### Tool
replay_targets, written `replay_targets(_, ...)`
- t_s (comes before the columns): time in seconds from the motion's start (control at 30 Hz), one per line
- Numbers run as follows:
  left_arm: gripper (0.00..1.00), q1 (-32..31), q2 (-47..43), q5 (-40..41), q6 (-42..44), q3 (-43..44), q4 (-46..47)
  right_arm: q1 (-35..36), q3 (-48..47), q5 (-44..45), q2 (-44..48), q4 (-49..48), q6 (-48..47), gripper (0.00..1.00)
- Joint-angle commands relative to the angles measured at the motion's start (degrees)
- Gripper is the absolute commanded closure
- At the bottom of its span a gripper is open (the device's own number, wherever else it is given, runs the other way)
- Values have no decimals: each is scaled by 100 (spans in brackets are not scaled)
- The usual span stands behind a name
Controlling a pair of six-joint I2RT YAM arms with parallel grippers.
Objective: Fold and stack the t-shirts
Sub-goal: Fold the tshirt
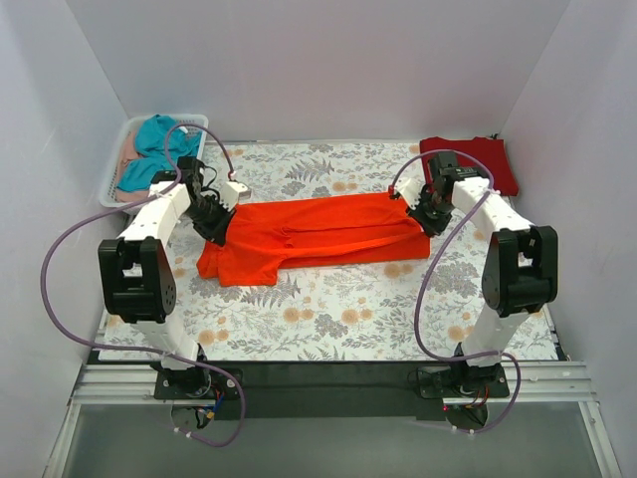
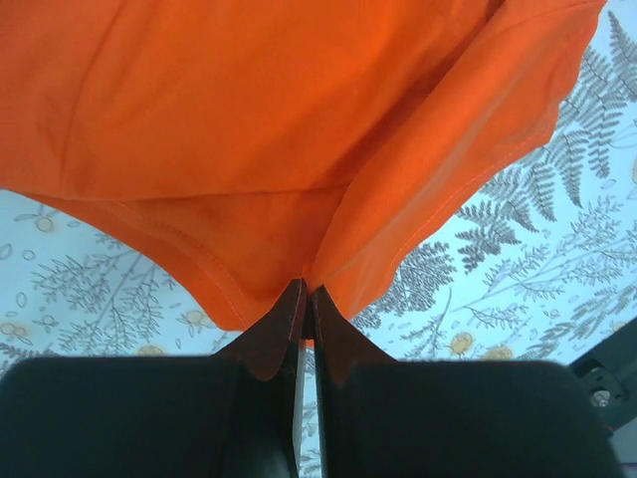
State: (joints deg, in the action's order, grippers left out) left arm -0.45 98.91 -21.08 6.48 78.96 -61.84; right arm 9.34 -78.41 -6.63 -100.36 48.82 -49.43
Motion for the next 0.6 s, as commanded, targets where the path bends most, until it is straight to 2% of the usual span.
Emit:
replay_targets(0.0,100,36,110,-45,-33,304,181,-55,-393,-13,-212,137,-155,99)
replay_targets(0.1,100,210,233,25,-42,339,287,-56,-543,-13,-440,154,-129,99)
replay_targets(0.57,100,256,927,-80,-121,1006,234,-222,-948,22,-977,146,-155,99)
